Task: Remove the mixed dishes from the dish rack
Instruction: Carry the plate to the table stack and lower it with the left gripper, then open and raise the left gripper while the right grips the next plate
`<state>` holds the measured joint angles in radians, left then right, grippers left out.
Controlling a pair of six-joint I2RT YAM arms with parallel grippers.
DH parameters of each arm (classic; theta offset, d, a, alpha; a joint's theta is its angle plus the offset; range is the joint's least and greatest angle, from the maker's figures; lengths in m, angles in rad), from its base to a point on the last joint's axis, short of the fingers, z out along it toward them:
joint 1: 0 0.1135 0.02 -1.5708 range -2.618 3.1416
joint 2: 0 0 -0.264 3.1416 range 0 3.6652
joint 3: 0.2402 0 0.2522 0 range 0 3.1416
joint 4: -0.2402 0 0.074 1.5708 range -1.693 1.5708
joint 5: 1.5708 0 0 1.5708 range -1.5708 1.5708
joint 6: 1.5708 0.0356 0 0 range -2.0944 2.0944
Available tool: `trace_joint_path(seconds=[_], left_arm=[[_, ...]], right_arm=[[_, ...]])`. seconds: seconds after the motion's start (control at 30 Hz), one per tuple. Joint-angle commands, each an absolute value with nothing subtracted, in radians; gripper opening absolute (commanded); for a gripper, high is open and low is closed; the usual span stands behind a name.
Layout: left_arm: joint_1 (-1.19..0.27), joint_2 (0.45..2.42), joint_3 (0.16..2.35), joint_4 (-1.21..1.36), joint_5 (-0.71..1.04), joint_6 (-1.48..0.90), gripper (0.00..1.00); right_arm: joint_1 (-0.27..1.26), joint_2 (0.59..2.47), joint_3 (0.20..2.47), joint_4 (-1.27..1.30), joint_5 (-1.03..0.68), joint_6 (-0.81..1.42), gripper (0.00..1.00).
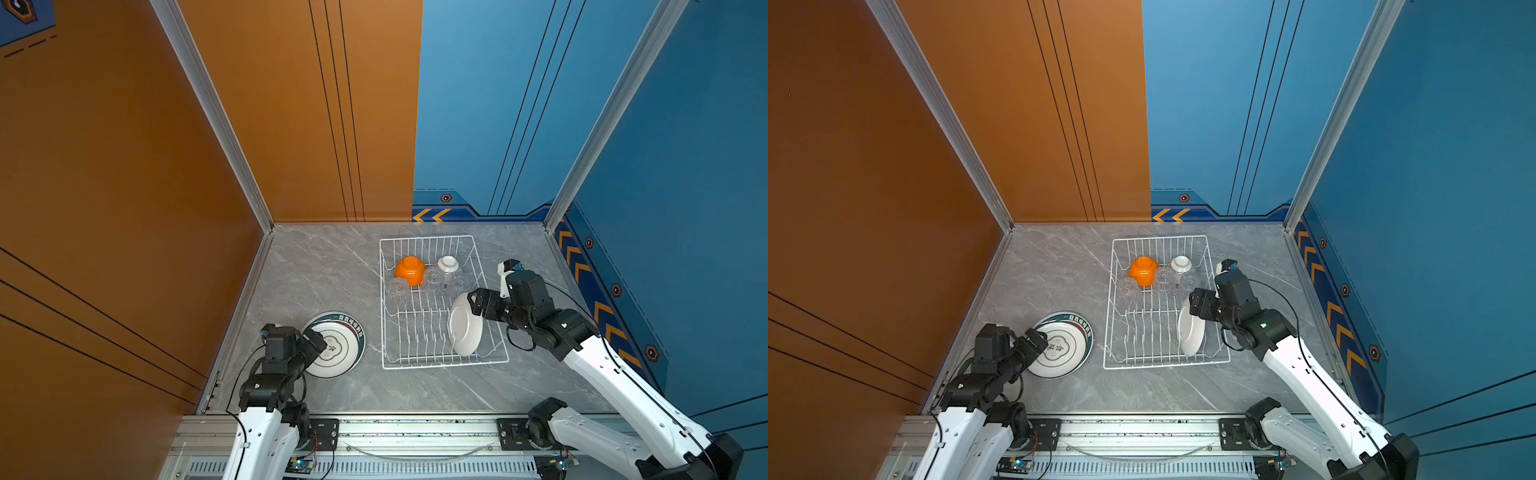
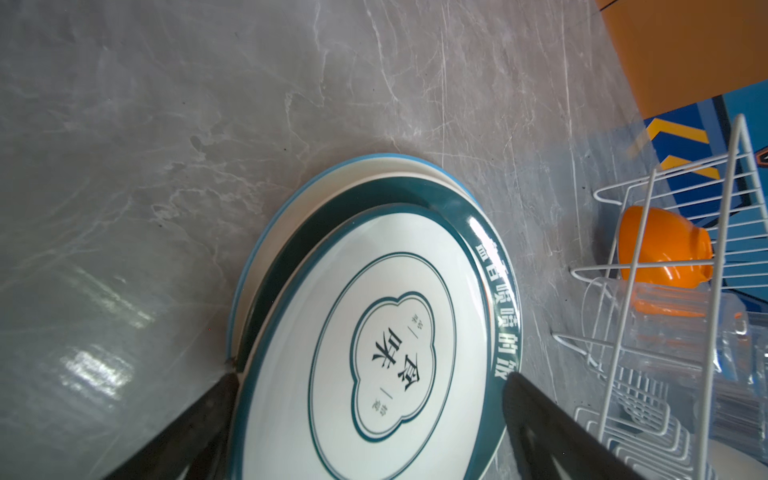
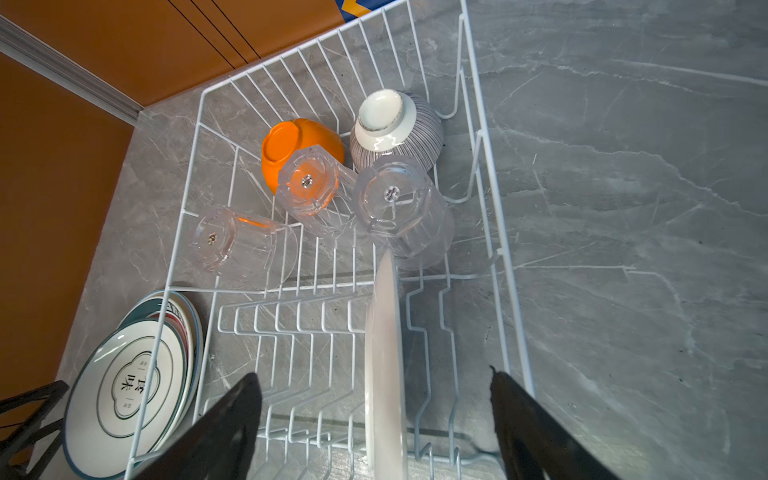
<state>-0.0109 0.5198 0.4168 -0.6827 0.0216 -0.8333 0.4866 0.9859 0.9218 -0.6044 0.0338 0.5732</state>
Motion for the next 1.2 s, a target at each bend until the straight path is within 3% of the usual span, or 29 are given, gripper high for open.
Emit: trace_joint_path(seconds=[0.0, 0.17, 0.43, 0.73, 1.17], left_arm=[[-0.024, 0.58, 0.465, -0.716, 0.044, -0.781, 0.98], [-0.034, 0.61, 0.497, -0.744, 0.01, -0.775, 0.98], [-0.042, 0.64, 0.593, -0.821, -0.057, -0.765, 0.98], [-0.06, 0.641, 0.625, -0.704, -0.017, -0.804, 0.98], [-0.287, 0.747, 0.734, -0.519, -0.088, -0.7, 0.98]], right_arm=[[0.504, 0.99, 0.95, -0.68, 0.108, 0.542, 0.87], [0.523, 0.997, 0.983, -0.743, 0.176, 0.502, 0.87], [0.523, 1.012, 0.982, -0.759, 0.14, 0.467, 0.88], [0.525, 1.04, 0.966, -0.758, 0.091, 0.486, 0.87], [0.523, 1.108, 0.94, -0.675, -0.045, 0.565, 0.71]])
